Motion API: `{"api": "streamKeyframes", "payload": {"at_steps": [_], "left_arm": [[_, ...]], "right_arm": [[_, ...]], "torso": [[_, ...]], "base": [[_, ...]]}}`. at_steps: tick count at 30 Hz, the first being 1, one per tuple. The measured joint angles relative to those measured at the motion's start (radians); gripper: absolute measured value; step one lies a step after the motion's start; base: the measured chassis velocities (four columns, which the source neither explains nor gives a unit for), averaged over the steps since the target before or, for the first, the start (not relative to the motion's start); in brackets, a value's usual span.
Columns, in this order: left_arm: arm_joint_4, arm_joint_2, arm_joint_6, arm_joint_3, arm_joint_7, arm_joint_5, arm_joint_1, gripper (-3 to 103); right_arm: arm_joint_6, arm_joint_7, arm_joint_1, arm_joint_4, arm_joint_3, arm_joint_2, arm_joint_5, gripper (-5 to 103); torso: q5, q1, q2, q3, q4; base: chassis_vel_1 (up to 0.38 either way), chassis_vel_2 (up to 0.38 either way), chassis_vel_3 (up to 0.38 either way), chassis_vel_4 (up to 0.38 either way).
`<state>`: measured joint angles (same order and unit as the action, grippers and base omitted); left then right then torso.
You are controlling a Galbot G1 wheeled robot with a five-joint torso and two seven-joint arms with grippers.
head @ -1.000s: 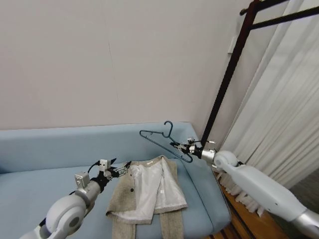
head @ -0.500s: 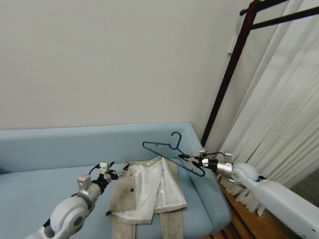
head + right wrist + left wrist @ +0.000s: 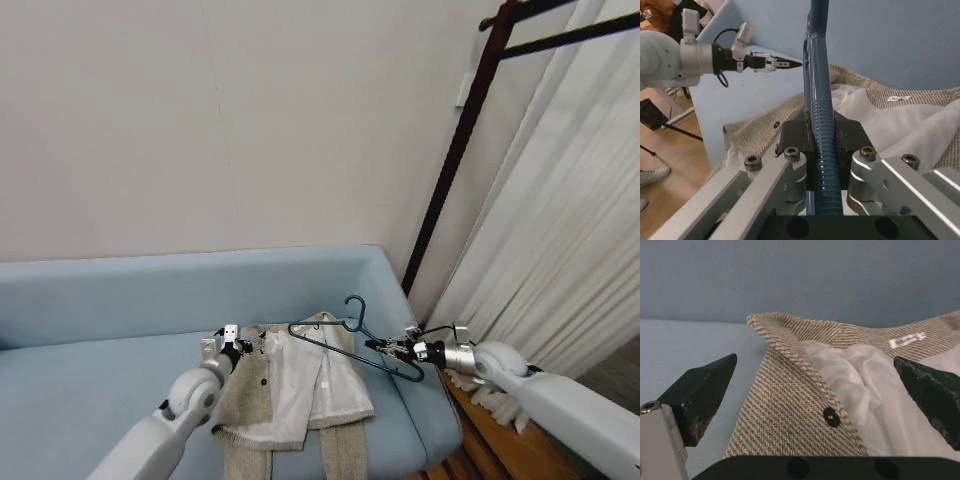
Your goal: Pick up the clothes from the sofa and hang them on the clothes hanger.
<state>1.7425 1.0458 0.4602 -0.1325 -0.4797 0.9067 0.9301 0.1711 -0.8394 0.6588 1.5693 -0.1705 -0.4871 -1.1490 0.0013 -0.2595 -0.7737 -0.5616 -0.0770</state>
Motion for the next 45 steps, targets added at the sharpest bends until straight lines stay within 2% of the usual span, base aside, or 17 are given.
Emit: {"api": "streamKeyframes", "payload": {"at_steps": [1, 3, 5, 6, 7, 8, 9, 10, 13, 14, 18, 26, 30, 37, 39, 42, 45], "left_arm": [[0.0, 0.0, 0.0, 0.0, 0.0, 0.0, 0.0, 100], [-0.055, 0.048, -0.002, 0.008, -0.035, 0.004, -0.03, 100], [-0.089, 0.082, -0.003, -0.008, -0.042, 0.007, -0.039, 100], [-0.089, 0.082, -0.003, -0.008, -0.042, 0.007, -0.039, 100], [-0.105, 0.098, -0.006, -0.026, -0.053, 0.007, -0.039, 100], [-0.124, 0.11, -0.012, -0.035, -0.062, 0.007, -0.042, 100], [-0.147, 0.124, -0.015, -0.04, -0.066, 0.007, -0.051, 100], [-0.17, 0.137, -0.017, -0.041, -0.07, 0.007, -0.064, 100], [-0.212, 0.159, -0.023, -0.044, -0.076, 0.006, -0.09, 100], [-0.23, 0.167, -0.025, -0.044, -0.075, 0.005, -0.105, 100], [-0.299, 0.188, -0.03, -0.042, -0.054, 0.002, -0.156, 100], [-0.418, 0.224, -0.03, -0.035, -0.032, -0.003, -0.226, 100], [-0.495, 0.238, -0.033, -0.027, 0.01, -0.026, -0.268, 100], [-0.563, 0.252, -0.031, 0.003, 0.038, -0.033, -0.31, 100], [-0.577, 0.255, -0.028, 0.014, 0.04, -0.034, -0.315, 103], [-0.592, 0.26, -0.027, 0.021, 0.041, -0.034, -0.321, 98], [-0.617, 0.266, -0.027, 0.027, 0.042, -0.035, -0.33, 82]], "right_arm": [[0.0, 0.0, 0.0, 0.0, 0.0, 0.0, 0.0, 8], [0.003, 0.005, -0.019, -0.004, -0.02, -0.012, 0.004, 8], [0.002, 0.008, -0.067, -0.018, -0.077, -0.031, 0.004, 8], [0.002, 0.008, -0.067, -0.018, -0.077, -0.031, 0.004, 8], [0.002, 0.008, -0.107, -0.03, -0.124, -0.047, 0.004, 8], [0.002, 0.008, -0.135, -0.035, -0.152, -0.057, 0.003, 8], [0.001, 0.008, -0.145, -0.035, -0.164, -0.06, 0.003, 8], [0.001, 0.008, -0.147, -0.033, -0.167, -0.061, 0.004, 8], [0.0, 0.008, -0.145, -0.025, -0.167, -0.06, 0.005, 8], [0.0, 0.008, -0.141, -0.022, -0.163, -0.059, 0.006, 8], [0.0, 0.009, -0.12, -0.013, -0.142, -0.053, 0.012, 8], [-0.003, 0.01, -0.094, -0.006, -0.118, -0.051, 0.02, 8], [-0.003, 0.01, -0.095, -0.009, -0.115, -0.049, 0.019, 8], [-0.003, 0.01, -0.093, -0.013, -0.105, -0.042, 0.014, 8], [-0.003, 0.01, -0.092, -0.016, -0.103, -0.04, 0.012, 8], [-0.003, 0.01, -0.092, -0.022, -0.102, -0.039, 0.011, 8], [-0.003, 0.01, -0.094, -0.027, -0.101, -0.039, 0.007, 8]], "torso": [[0.0, 0.0, 0.0, 0.0, 0.0], [0.0002, 0.0, 0.0, 0.0, -0.0009], [-0.0004, 0.0, 0.0, 0.0, -0.0021], [-0.0004, 0.0, 0.0, 0.0, -0.0021], [0.0004, 0.0, 0.0, 0.0, -0.0016], [0.0011, 0.0, 0.0, 0.0, 0.0002], [0.0005, 0.0, 0.0, 0.0, 0.0003], [-0.0005, 0.0, 0.0, 0.0, 0.0003], [0.0003, 0.0, 0.0, 0.0, -0.0002], [0.0004, 0.0, 0.0, 0.0, -0.001], [0.0004, 0.0, 0.0, 0.0, -0.0015], [0.0002, 0.0, 0.0, 0.0, -0.0007], [0.0002, 0.0, 0.0, 0.0, -0.0007], [0.0002, 0.0, 0.0, 0.0, -0.0009], [0.0002, 0.0, 0.0, 0.0, -0.0009], [0.0002, 0.0, 0.0, 0.0, -0.0008], [0.0002, 0.0, 0.0, 0.0, -0.0009]], "base": [[0.0, 0.0, 0.0, 0.0], [0.0, 0.0, 0.0, 0.0], [0.0, 0.0, 0.0, 0.0], [0.0, 0.0, 0.0, 0.0], [0.0, 0.0, 0.0, 0.0], [0.0, 0.0, 0.0, 0.0], [0.0, 0.0, 0.0, 0.0], [0.0, 0.0, 0.0, 0.0], [0.0, 0.0, 0.0, 0.0], [0.0, 0.0, 0.0, 0.0], [0.0, 0.0, 0.0, 0.0], [0.0, 0.0, 0.0, 0.0], [0.0, 0.0, 0.0, 0.0], [0.0, 0.0, 0.0, 0.0], [0.0, 0.0, 0.0, 0.0], [0.0, 0.0, 0.0, 0.0], [0.0, 0.0, 0.0, 0.0]]}}
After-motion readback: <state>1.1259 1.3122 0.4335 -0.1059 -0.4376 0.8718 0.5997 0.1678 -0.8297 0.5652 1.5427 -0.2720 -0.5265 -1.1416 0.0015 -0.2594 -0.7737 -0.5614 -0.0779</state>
